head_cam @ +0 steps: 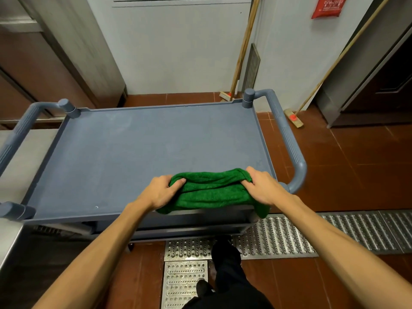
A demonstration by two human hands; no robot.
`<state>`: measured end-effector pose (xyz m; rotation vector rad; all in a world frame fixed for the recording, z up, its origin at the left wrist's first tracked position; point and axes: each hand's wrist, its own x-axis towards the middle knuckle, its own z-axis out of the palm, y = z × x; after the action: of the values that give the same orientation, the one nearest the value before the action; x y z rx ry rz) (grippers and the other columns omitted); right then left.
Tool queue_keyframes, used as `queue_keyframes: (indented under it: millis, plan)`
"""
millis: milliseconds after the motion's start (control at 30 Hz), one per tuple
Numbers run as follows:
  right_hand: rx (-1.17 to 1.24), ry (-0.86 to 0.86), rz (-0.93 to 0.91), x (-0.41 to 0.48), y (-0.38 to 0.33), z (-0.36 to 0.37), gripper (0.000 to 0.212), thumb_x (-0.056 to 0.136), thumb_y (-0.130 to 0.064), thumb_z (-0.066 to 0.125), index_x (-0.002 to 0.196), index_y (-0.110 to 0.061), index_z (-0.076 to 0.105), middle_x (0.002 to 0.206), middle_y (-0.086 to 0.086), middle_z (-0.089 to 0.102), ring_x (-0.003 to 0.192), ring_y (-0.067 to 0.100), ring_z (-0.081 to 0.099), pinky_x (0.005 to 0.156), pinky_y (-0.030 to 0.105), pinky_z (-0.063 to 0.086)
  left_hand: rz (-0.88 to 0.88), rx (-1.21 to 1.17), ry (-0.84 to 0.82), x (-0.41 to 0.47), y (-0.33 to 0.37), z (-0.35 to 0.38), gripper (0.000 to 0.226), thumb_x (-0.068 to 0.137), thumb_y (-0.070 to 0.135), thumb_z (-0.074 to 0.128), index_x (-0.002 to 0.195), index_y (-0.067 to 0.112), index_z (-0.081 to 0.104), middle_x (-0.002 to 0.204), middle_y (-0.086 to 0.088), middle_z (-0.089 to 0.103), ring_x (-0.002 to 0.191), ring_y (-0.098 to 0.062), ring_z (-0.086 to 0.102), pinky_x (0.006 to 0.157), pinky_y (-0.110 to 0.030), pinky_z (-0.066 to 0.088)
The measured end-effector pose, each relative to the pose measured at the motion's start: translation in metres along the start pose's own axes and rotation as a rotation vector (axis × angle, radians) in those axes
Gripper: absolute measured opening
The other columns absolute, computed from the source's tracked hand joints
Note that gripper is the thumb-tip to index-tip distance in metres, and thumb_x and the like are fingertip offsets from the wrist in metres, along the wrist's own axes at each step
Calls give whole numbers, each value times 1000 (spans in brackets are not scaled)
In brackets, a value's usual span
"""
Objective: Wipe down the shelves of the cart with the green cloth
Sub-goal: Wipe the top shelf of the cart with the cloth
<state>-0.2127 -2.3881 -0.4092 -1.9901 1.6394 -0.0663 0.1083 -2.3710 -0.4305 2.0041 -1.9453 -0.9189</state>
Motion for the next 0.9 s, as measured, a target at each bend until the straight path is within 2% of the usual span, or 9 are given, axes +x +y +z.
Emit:
queue_keyframes:
  millis: [67, 200, 367, 467, 533, 633, 767, 833, 900]
  plan:
    - [-1, 53, -25, 7, -8, -11, 20, 98, -34, 49, 92, -17, 39, 67, 4, 52, 63, 27, 52, 52, 36, 35, 34, -16, 59, 2, -1, -14, 48, 98, 53, 48, 80, 11, 63, 73, -8, 67, 75, -26, 63, 71, -39, 51]
    - [-7, 130, -74, 24, -28, -31, 18, 98, -33, 51, 93, -22, 38, 73, 6, 56, 75, 34, 57, 59, 39, 40, 67, -37, 154, 6, -6, -37, 47, 97, 54, 51, 81, 12, 62, 69, -6, 65, 71, -24, 62, 64, -36, 48]
    - [9, 146, -27, 42, -42, -35, 22, 98, -34, 51, 109, -16, 46, 89, 15, 63, 86, 37, 59, 69, 43, 48, -8, -113, 184, 9, -11, -52, 42, 91, 54, 62, 84, 13, 63, 66, -1, 63, 65, -14, 59, 55, -19, 40]
    - [78, 153, 91, 50, -43, -19, 32, 94, -34, 55, 120, -18, 46, 93, 17, 63, 87, 37, 60, 70, 41, 48, -120, -174, 124, 11, -13, -41, 40, 85, 50, 71, 93, 12, 63, 80, -8, 69, 77, -23, 65, 66, -30, 46]
    - [92, 163, 165, 52, -39, -3, 35, 93, -32, 58, 122, -18, 45, 92, 16, 63, 85, 36, 59, 65, 37, 42, -184, -183, 102, 13, -12, -26, 40, 85, 45, 74, 101, 9, 64, 92, -12, 71, 89, -27, 65, 77, -32, 49]
    - [63, 120, 263, 53, -26, 19, 38, 91, -33, 62, 121, -16, 47, 105, 19, 65, 95, 38, 61, 68, 36, 42, -208, -171, 74, 19, -11, -3, 35, 87, 36, 74, 107, 9, 66, 103, -14, 71, 99, -29, 65, 86, -33, 49]
    - [-76, -77, 279, 56, -3, 38, 45, 91, -37, 62, 128, -16, 49, 124, 16, 59, 111, 36, 57, 86, 37, 47, -164, -104, 11, 29, -17, 13, 23, 92, 29, 68, 107, 11, 67, 106, -10, 73, 103, -27, 65, 91, -34, 50]
    - [-85, -158, 212, 56, 8, 43, 55, 93, -39, 60, 140, -16, 44, 133, 14, 51, 120, 34, 52, 99, 39, 44, -160, -67, 5, 31, -26, 13, 16, 93, 26, 65, 103, 14, 69, 103, -7, 74, 101, -26, 66, 90, -36, 51]
    - [-49, -160, 85, 53, 19, 43, 65, 93, -42, 60, 149, -24, 34, 140, 9, 43, 128, 29, 44, 107, 39, 38, -176, -29, 27, 30, -40, 9, 12, 94, 27, 62, 98, 18, 69, 96, -4, 74, 95, -26, 67, 83, -36, 53]
